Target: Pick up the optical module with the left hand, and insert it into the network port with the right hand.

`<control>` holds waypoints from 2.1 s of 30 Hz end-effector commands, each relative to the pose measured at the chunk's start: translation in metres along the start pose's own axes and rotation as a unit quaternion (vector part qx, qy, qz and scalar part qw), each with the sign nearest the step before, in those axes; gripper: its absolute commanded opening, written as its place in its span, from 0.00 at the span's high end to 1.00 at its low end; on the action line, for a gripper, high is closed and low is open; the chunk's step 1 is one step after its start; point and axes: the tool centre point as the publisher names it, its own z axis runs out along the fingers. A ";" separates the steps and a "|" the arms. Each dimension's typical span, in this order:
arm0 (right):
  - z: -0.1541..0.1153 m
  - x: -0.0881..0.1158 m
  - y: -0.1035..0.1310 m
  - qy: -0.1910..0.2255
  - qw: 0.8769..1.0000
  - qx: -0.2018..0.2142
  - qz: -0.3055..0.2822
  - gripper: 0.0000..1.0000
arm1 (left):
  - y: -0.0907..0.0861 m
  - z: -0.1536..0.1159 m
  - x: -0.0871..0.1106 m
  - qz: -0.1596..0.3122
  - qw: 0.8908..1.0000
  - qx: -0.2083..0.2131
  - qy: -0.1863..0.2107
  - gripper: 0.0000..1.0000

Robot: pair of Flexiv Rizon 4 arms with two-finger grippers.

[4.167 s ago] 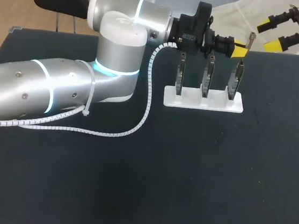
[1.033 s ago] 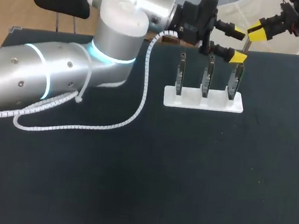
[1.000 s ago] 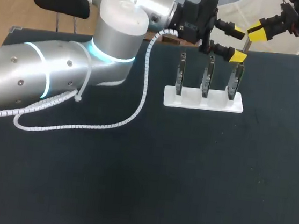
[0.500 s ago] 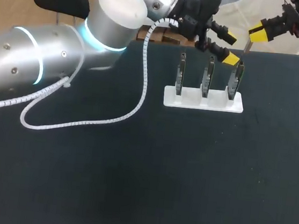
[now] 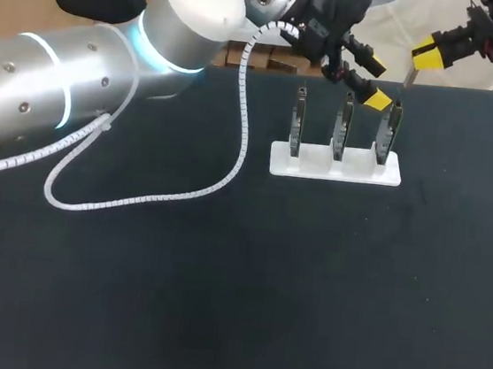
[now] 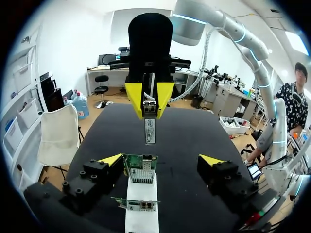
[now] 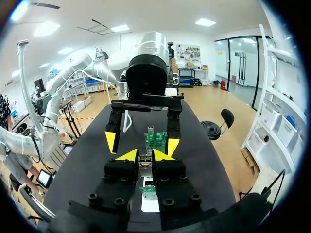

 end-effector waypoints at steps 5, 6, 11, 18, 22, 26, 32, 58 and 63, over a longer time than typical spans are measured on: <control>-0.002 0.001 0.004 0.000 1.000 0.004 -0.001 1.00 | 0.007 0.005 -0.004 -0.001 0.999 0.013 0.031 0.00; -0.002 0.001 0.004 0.000 1.000 0.004 -0.001 1.00 | 0.006 0.005 -0.003 -0.002 0.999 0.013 0.034 0.00; -0.003 0.001 0.004 0.002 1.000 0.004 -0.002 1.00 | 0.006 0.004 -0.001 -0.006 0.999 0.009 0.037 0.00; -0.003 0.001 0.005 0.002 1.000 0.003 -0.001 1.00 | 0.006 0.005 0.001 0.004 0.998 0.004 0.067 0.00; -0.003 0.002 0.006 0.003 1.000 0.002 0.000 1.00 | 0.006 0.005 -0.002 0.011 0.997 0.002 0.076 0.00; -0.003 0.003 0.007 0.004 1.000 0.001 0.001 1.00 | 0.007 0.004 -0.002 0.010 0.997 -0.004 0.076 0.00; -0.004 0.003 0.006 0.005 1.000 0.001 0.001 1.00 | 0.008 0.004 -0.001 0.007 0.997 -0.005 0.076 0.00; -0.004 0.003 0.003 0.010 1.000 -0.005 0.000 1.00 | 0.009 0.008 0.004 -0.005 0.998 0.000 0.066 0.00; -0.002 0.004 0.004 0.016 1.000 -0.010 -0.006 1.00 | 0.009 0.008 0.004 -0.006 0.998 0.000 0.066 0.00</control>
